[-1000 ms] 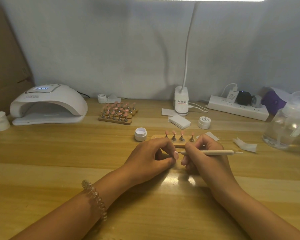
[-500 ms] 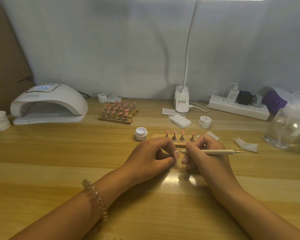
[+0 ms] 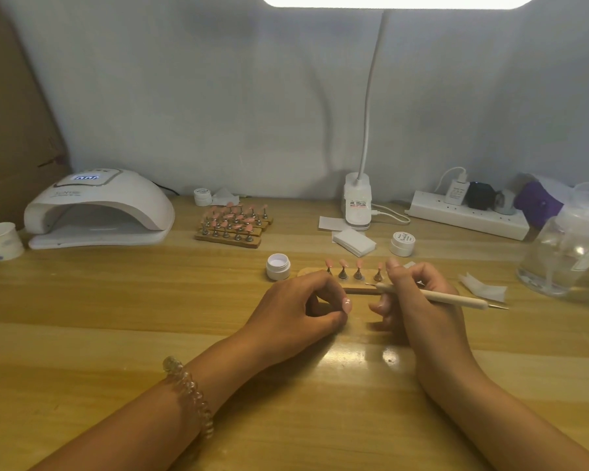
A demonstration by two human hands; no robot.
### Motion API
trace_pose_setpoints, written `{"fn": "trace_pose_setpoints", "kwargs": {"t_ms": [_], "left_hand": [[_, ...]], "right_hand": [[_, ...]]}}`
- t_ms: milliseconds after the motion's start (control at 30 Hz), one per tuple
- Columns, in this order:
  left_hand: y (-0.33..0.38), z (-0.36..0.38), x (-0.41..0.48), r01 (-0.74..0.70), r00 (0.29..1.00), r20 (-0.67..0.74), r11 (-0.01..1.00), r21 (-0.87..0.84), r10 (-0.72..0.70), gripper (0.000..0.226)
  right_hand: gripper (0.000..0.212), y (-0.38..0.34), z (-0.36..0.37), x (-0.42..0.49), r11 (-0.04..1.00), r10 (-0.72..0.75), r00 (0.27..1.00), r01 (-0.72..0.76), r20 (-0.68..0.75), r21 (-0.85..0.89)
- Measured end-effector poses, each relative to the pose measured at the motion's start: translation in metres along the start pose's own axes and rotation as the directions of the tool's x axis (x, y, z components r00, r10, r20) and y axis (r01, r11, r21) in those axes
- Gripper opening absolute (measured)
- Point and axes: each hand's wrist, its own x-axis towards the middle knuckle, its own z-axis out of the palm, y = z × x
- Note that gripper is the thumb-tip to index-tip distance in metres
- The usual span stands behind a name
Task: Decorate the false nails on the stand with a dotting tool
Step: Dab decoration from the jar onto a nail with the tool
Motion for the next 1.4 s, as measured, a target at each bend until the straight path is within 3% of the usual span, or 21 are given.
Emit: {"fn": "trace_pose_setpoints", "kwargs": {"t_ms": [467,567,633,667,767,867,1000,1133,1233,1400], "left_hand": [[0.005,-0.006,-0.009,0.053,0.992,-0.125,0.956,0.290,-0.017,0.014],[-0.001,-0.021,-0.008,0.134,0.945,-0.326,0.935,0.328,-0.021,0.021],[-0.012,-0.036,-0.005,0.274,0.868,-0.484,0.921,0.276,-0.113,0.028],[-0.018,-0.042,-0.004,0.347,0.845,-0.497,0.908,0.234,-0.195,0.034],[-0.029,-0.047,-0.005,0.467,0.853,-0.363,0.860,0.206,-0.376,0.057],[-0.029,-0.042,-0.002,0.431,0.883,-0.323,0.861,0.270,-0.341,0.049],[-0.024,-0.042,-0.003,0.364,0.909,-0.291,0.909,0.206,-0.298,0.034],[-0.009,-0.029,-0.010,0.067,0.996,-0.070,0.938,0.341,-0.046,0.037],[-0.003,-0.025,-0.011,-0.083,0.995,-0.019,0.906,0.415,0.100,0.038],[-0.002,-0.024,-0.010,-0.162,0.984,0.001,0.878,0.450,0.180,0.039]], "right_hand": [[0.035,-0.002,-0.002,-0.005,0.998,-0.050,0.998,0.051,0.034,-0.026],[0.027,-0.001,-0.004,-0.003,0.998,-0.061,0.998,0.062,0.030,-0.025],[0.027,0.001,-0.005,-0.002,0.999,-0.050,0.998,0.050,0.043,-0.005],[0.027,0.001,-0.006,-0.002,0.999,-0.049,0.997,0.049,0.051,0.000],[0.024,0.003,-0.005,-0.002,0.996,-0.086,0.995,0.086,0.058,-0.011],[0.016,0.003,-0.004,-0.002,0.988,-0.145,0.987,0.149,0.070,-0.046],[0.029,-0.005,0.001,-0.011,0.953,-0.267,0.955,0.282,0.131,-0.109],[0.029,-0.007,0.004,-0.018,0.898,-0.392,0.898,0.421,0.200,-0.129],[0.029,-0.007,0.006,-0.019,0.895,-0.385,0.893,0.423,0.233,-0.141],[0.029,-0.003,0.006,-0.015,0.904,-0.336,0.906,0.387,0.258,-0.183]]}}
